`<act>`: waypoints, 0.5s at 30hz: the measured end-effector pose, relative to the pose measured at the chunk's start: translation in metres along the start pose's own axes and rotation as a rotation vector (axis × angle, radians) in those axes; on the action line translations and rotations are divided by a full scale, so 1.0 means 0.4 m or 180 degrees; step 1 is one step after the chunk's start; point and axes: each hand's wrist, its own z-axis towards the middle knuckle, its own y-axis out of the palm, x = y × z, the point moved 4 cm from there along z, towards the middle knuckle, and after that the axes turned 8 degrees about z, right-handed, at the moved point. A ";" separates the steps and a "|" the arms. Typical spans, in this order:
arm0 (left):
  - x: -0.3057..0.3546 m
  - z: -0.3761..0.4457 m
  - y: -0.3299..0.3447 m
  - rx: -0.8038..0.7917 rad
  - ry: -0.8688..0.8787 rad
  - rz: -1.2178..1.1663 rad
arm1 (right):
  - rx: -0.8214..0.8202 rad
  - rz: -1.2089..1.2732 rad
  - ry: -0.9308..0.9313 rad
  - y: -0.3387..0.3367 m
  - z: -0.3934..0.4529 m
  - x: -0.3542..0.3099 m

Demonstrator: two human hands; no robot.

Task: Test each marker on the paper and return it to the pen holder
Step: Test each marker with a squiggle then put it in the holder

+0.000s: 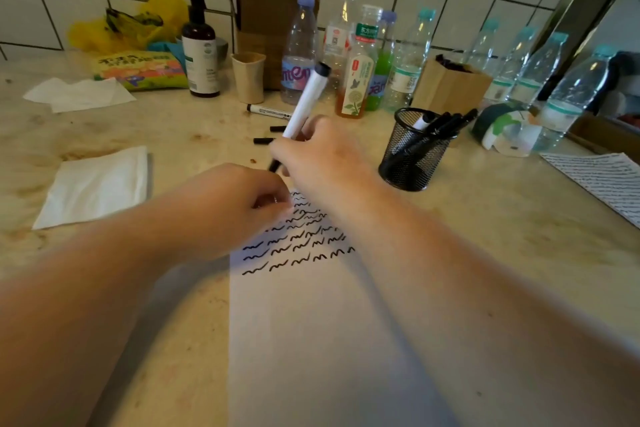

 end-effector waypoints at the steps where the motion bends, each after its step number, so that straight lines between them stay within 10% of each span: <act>1: 0.000 -0.001 -0.003 -0.0011 -0.0044 -0.0027 | -0.0026 0.0264 0.0121 0.006 -0.017 0.002; 9: -0.007 -0.011 -0.028 0.0055 -0.0406 -0.0461 | 0.0143 0.1260 0.0386 -0.038 -0.059 0.076; 15: 0.024 -0.028 -0.040 0.0404 0.0353 -0.1139 | -0.0495 0.2191 0.0288 -0.062 -0.079 0.088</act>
